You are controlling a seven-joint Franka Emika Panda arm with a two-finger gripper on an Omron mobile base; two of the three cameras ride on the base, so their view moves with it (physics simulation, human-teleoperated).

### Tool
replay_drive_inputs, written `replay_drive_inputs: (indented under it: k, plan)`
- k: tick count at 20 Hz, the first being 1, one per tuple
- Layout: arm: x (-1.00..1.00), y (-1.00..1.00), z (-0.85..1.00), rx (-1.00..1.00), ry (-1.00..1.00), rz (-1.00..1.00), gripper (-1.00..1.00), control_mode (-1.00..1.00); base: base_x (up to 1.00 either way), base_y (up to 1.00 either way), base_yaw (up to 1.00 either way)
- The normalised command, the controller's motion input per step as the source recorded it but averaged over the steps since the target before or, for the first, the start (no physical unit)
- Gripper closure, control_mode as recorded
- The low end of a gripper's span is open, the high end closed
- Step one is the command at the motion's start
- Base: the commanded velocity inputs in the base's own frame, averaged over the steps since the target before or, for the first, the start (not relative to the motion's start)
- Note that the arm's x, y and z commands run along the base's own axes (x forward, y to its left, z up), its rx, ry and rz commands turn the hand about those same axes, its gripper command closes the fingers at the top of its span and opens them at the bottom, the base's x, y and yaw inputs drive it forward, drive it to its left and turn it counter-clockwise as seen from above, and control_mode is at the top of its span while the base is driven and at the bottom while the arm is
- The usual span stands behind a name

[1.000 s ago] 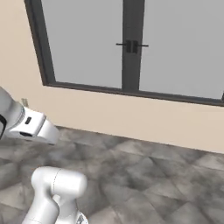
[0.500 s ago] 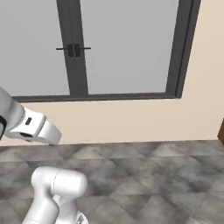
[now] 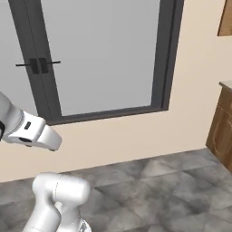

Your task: Move the bowls from the cabinet to the plates on the dining table.

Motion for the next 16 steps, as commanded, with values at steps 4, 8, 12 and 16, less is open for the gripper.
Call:
replay_drive_inputs:
  k: [4, 8, 12, 16]
  plan:
    - [0.0, 0.0, 0.0, 0.0, 0.0, 0.0, -1.0, 1.0, 1.0, -0.16, -0.46]
    - [0.0, 0.0, 0.0, 0.0, 0.0, 0.0, -1.0, 1.0, 1.0, -0.21, -0.48]
    - [0.0, 0.0, 0.0, 0.0, 0.0, 0.0, -1.0, 1.0, 1.0, -0.23, -0.46]
    - [0.0, 0.0, 0.0, 0.0, 0.0, 0.0, -1.0, 1.0, 1.0, -0.29, -0.46]
